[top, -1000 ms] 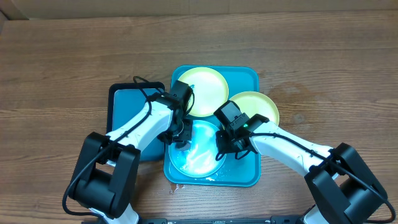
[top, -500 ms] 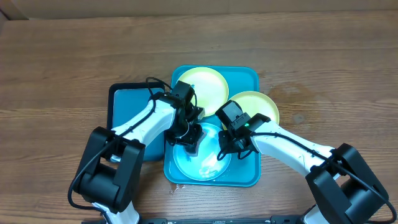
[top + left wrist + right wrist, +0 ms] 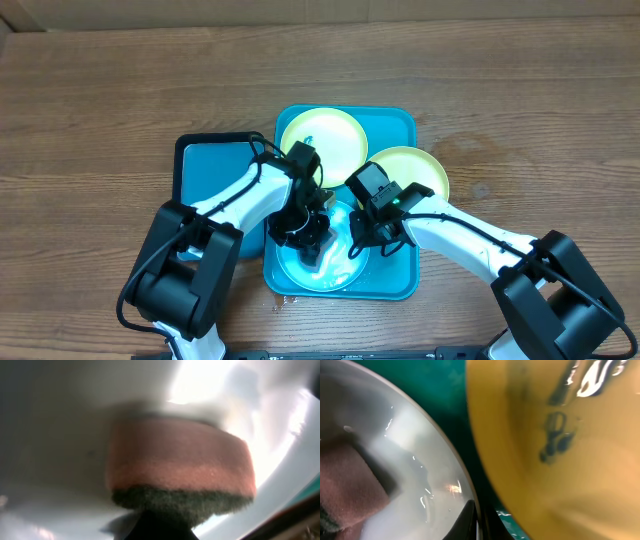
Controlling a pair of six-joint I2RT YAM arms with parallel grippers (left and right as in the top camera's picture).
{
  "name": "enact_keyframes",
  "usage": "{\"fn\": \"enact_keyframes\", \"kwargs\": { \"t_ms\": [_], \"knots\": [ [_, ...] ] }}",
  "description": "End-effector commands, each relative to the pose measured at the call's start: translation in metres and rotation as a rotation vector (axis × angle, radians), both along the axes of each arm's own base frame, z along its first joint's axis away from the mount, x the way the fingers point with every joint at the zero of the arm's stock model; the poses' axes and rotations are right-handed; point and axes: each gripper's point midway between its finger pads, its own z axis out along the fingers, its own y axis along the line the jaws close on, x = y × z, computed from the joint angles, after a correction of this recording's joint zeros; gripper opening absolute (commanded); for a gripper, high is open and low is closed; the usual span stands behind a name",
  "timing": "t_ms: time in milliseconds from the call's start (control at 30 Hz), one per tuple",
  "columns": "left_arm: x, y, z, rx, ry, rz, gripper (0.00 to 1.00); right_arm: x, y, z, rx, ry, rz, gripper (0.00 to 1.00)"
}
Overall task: Clean dirty plates on tray and stack at the side
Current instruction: 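Scrub the white plate with the sponge while right gripper holds it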
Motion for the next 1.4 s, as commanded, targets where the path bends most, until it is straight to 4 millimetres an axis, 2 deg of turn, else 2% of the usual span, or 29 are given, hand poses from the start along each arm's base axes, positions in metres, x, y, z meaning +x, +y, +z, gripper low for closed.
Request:
{"fn": "enact_keyframes", "kwargs": {
  "t_ms": [0, 67, 133, 367, 467, 567, 633, 700, 767, 1033, 1367],
  "knots": [
    [0.008, 0.093, -0.019, 0.602, -0.115, 0.260, 0.04, 0.003, -0.003, -0.004, -0.022, -0.011, -0.019, 0.04],
    [0.011, 0.119, -0.010, 0.761, -0.177, 0.357, 0.04, 0.003, -0.003, -0.004, -0.022, -0.012, -0.019, 0.04],
    [0.016, 0.132, -0.005, 0.828, -0.221, 0.399, 0.04, 0.003, -0.003, -0.004, -0.022, -0.012, -0.019, 0.04],
    [0.037, 0.128, -0.002, 0.783, -0.257, 0.467, 0.04, 0.003, -0.003, -0.004, -0.021, -0.012, -0.019, 0.04],
    [0.049, 0.107, -0.011, 0.653, -0.258, 0.430, 0.04, 0.003, -0.003, -0.004, -0.021, -0.013, -0.019, 0.04],
    [0.057, 0.055, -0.023, 0.349, -0.218, 0.282, 0.04, 0.003, -0.003, -0.004, -0.021, -0.013, -0.019, 0.04],
    [0.055, 0.018, -0.022, 0.130, -0.182, 0.169, 0.04, 0.003, -0.003, -0.004, -0.021, -0.012, -0.019, 0.04],
    [0.050, -0.008, -0.016, -0.038, -0.153, 0.090, 0.04, 0.003, -0.003, -0.004, -0.021, -0.012, -0.019, 0.04],
    [0.044, -0.025, -0.010, -0.156, -0.132, 0.019, 0.04, 0.003, -0.003, -0.004, -0.021, -0.012, -0.019, 0.04],
    [0.006, -0.047, 0.005, -0.407, -0.010, -0.163, 0.04, 0.003, -0.003, -0.004, -0.021, -0.012, -0.019, 0.04],
    [-0.020, -0.037, 0.009, -0.365, 0.129, -0.129, 0.04, 0.003, -0.003, -0.004, -0.022, -0.012, -0.019, 0.04]
  ]
}}
